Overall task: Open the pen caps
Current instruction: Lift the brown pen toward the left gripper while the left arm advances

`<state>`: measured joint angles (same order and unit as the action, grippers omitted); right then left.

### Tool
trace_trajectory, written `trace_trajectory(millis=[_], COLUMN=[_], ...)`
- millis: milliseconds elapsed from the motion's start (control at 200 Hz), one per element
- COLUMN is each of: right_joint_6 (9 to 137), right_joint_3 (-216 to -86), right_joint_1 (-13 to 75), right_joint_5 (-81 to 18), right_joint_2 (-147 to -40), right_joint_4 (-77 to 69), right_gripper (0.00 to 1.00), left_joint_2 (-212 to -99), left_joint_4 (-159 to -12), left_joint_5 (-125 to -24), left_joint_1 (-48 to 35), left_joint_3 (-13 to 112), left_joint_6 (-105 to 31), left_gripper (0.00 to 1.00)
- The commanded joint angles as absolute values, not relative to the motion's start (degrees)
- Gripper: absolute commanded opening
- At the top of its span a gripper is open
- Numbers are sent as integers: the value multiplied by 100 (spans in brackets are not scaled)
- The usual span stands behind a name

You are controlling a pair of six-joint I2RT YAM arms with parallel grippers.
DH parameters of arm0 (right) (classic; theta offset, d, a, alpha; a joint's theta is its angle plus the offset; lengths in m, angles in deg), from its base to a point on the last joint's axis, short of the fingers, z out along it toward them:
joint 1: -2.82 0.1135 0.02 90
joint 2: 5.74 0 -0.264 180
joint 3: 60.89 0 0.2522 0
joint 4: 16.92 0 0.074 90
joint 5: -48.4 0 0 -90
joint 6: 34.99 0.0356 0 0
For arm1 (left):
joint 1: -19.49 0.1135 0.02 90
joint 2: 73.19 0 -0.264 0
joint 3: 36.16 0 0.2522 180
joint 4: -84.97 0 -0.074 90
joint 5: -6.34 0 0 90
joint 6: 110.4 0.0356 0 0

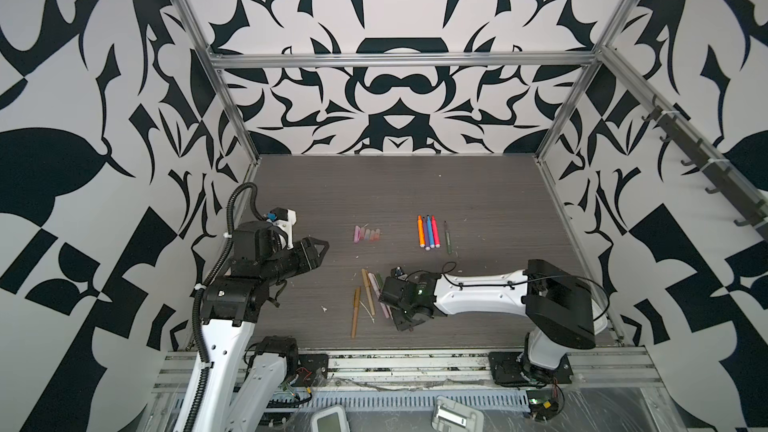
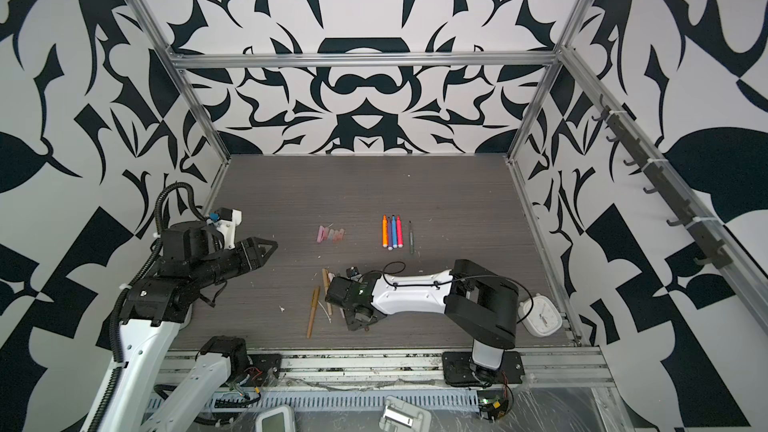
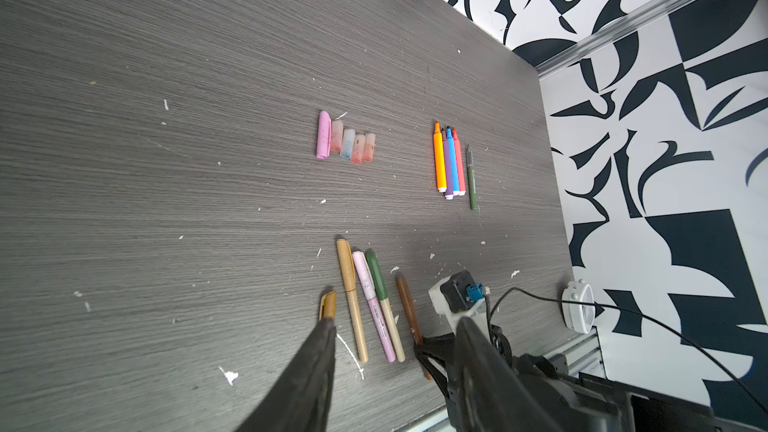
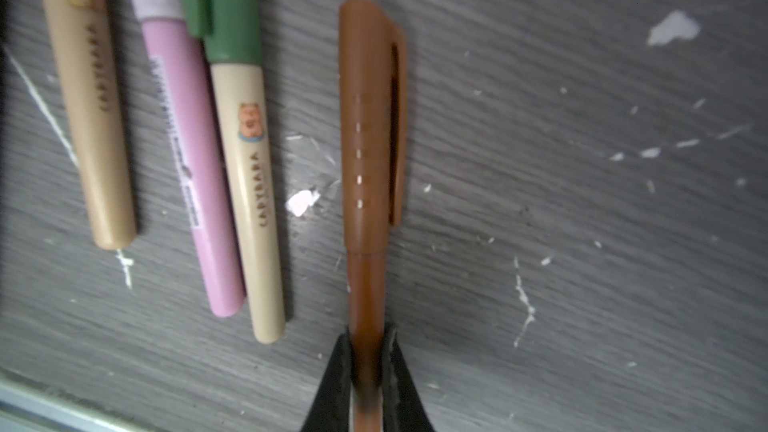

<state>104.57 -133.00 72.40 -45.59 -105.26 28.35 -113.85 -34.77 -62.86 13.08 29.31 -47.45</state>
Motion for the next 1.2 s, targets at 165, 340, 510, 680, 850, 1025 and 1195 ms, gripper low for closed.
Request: trace_trajectory(millis=[165, 340, 510, 680, 850, 1025, 1195], right_joint_6=[9727, 9893, 9950, 9842, 9749, 9710, 9722], right_joint_3=[-13090, -12511, -12668, -12968, -13182, -13240, -13308], right_joint_1=[7182, 7175, 7181, 7182, 7183, 7179, 7066], right_joint_5=[-4436, -3612, -3590, -3592, -3605, -3776, -3891], right_joint_2=[-9186, -8223, -7956, -8063, -8134, -8053, -8060], right_joint_4=[2634, 1356, 1275, 1373, 1511, 1647, 1894], right_gripper=[0, 0, 0, 0, 0, 0, 0], left_joint_2=[-11755, -11848, -12331, -12873, -13100, -13116, -13033], left_joint_4=[-3808, -5964, -6907, -7429, -7529, -7556, -7556], left_joint_5=[-5650, -5348, -6100, -6543, -6802, -6802, -6878], left_joint_1=[1257, 480, -706, -1402, -1808, -1966, -2153], left_joint_3=[2768, 1614, 1288, 1281, 1396, 1407, 1381], left_joint_6=[-5200, -7063, -7764, -8091, -8139, -8205, -8287], left_gripper=[53, 52, 53, 52, 51, 40, 39])
